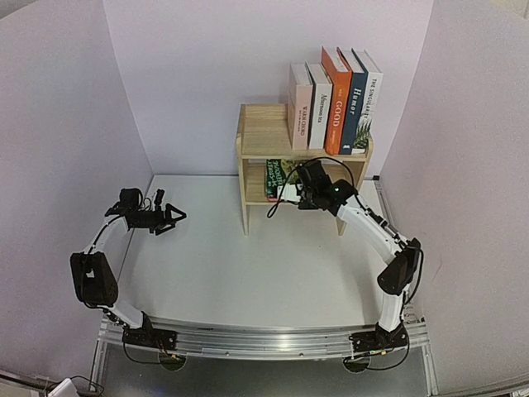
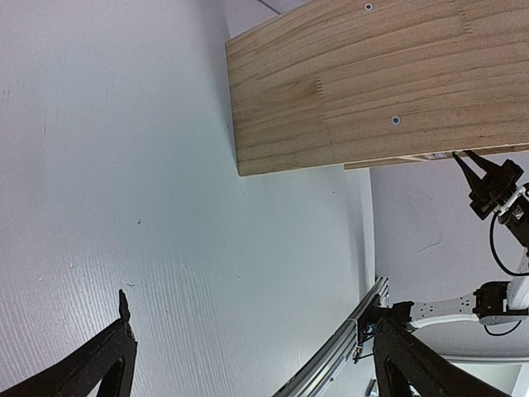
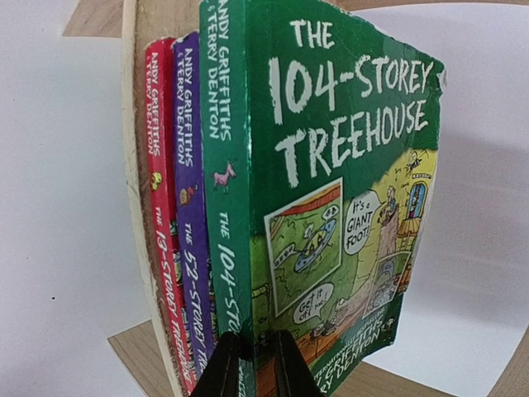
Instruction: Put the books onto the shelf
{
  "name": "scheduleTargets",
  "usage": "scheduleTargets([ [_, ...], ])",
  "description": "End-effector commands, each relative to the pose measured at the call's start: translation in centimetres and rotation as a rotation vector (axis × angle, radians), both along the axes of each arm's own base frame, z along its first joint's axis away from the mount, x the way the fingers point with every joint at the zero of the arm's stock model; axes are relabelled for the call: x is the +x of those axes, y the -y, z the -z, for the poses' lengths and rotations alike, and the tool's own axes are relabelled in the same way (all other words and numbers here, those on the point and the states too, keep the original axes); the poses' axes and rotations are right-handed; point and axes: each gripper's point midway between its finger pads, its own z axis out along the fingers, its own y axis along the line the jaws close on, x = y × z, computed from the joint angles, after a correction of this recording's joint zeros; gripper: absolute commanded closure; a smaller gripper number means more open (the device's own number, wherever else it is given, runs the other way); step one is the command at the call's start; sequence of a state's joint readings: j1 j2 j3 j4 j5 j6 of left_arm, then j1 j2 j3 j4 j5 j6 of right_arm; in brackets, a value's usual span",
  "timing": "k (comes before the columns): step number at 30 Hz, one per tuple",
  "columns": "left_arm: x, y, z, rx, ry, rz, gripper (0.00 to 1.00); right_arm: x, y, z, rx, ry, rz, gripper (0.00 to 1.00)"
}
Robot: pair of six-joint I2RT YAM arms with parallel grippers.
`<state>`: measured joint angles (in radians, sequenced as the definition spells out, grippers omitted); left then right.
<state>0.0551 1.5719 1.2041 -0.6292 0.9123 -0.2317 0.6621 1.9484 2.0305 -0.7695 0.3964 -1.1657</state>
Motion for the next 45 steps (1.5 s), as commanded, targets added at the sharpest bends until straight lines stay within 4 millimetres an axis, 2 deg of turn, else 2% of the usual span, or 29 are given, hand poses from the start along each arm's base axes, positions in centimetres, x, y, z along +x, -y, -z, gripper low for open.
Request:
scheduleTargets([
  [1,0.2,0.1,-1.1,0.006,0.051,0.014,0.00,0.7,1.4,-0.5,-0.002,0.022,0.034,0.86],
  [9,0.3,0.1,-1.0,0.004,0.046,0.014,0.00,0.3,1.5,0.1,0.022,0.000,0.057,0.89],
  [14,0.3,0.1,-1.0,0.006,0.047,0.014,0.00,-0.7,0.8,-0.9,0.092,-0.018,0.044,0.94],
  [21,0.4,0.1,-0.9,0.003,0.041,0.015,0.00,-1.7,1.5,0.3,0.064,-0.045,0.068,0.97],
  [24,0.4,0.1,-0.9,0.000,0.042,0.017,0.00,-1.6,1.5,-0.4,0.103,-0.034,0.102,0.96],
  [29,0.3,0.2,-1.3,0.001,0.060,0.033,0.00,-1.9,1.1,-2.7,0.278,-0.041,0.174,0.96],
  [34,0.0,0.3,-1.8,0.007,0.083,0.054,0.00,-1.6,1.6,-4.2,0.436,-0.025,0.308,0.91],
  [39,-0.7,0.8,-2.6,0.027,0.123,0.101,0.00,-2.1,2.1,-5.2,0.711,-0.029,0.445,0.85],
  [42,-1.8,1.6,-3.3,0.087,0.175,0.187,0.02,-2.6,2.8,-5.9,0.885,0.004,0.512,0.81],
  [45,-4.1,3.2,-4.5,0.195,0.279,0.343,0.04,-3.2,4.2,-6.7,1.053,0.039,0.588,0.72],
])
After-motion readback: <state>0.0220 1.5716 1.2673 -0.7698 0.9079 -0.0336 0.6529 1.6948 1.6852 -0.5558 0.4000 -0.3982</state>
